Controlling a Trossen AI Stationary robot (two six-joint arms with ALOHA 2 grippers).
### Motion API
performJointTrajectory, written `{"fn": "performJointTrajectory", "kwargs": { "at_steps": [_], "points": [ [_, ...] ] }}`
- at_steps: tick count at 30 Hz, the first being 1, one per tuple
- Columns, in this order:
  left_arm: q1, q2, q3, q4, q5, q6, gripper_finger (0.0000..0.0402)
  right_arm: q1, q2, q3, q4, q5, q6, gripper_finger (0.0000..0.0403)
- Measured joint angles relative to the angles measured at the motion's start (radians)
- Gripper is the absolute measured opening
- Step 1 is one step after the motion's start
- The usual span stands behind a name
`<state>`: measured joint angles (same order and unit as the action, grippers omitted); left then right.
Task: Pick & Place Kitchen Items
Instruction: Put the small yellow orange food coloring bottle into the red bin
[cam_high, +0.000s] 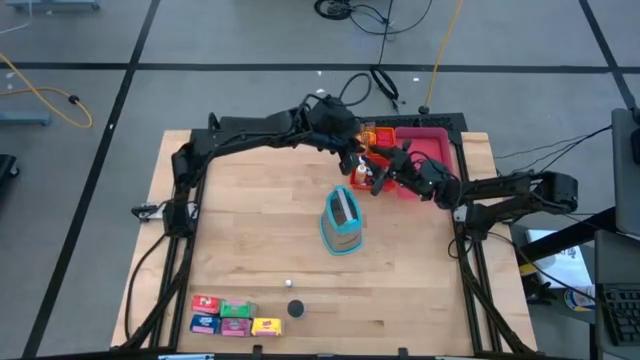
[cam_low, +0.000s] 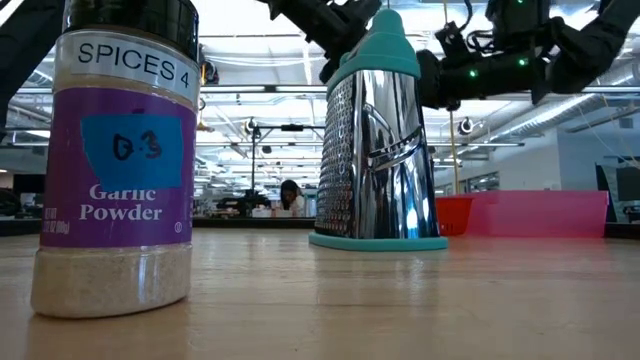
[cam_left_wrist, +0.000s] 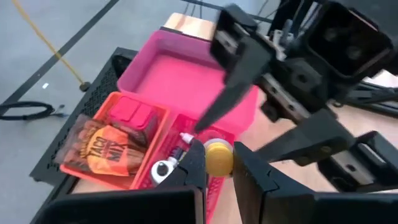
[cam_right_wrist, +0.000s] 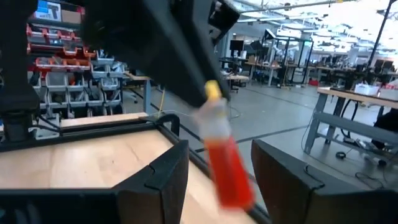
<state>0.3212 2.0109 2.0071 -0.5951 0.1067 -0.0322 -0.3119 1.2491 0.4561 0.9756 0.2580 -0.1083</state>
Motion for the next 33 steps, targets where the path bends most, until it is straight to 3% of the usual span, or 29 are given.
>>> {"fn": "performJointTrajectory", "kwargs": {
  "at_steps": [8,16,27,33],
  "points": [
    [-0.03,0.0,0.0,0.007,-0.002,0.024,0.0035,0.0,0.0,0.061,-0.103,0.002,0.017,0.015],
    [-0.03,0.0,0.0,0.005,-0.002,0.028,0.0039,0.002,0.0,0.061,-0.113,-0.017,0.036,0.0018],
    [-0.029,0.0,-0.001,-0.024,-0.046,0.078,0.0109,0.005,0.0,0.061,-0.143,0.021,0.063,0.0005],
    [-0.019,0.0,-0.001,-0.082,-0.135,0.103,0.0128,-0.007,0.0,0.061,-0.169,0.012,0.062,0.0003]
  ]
}}
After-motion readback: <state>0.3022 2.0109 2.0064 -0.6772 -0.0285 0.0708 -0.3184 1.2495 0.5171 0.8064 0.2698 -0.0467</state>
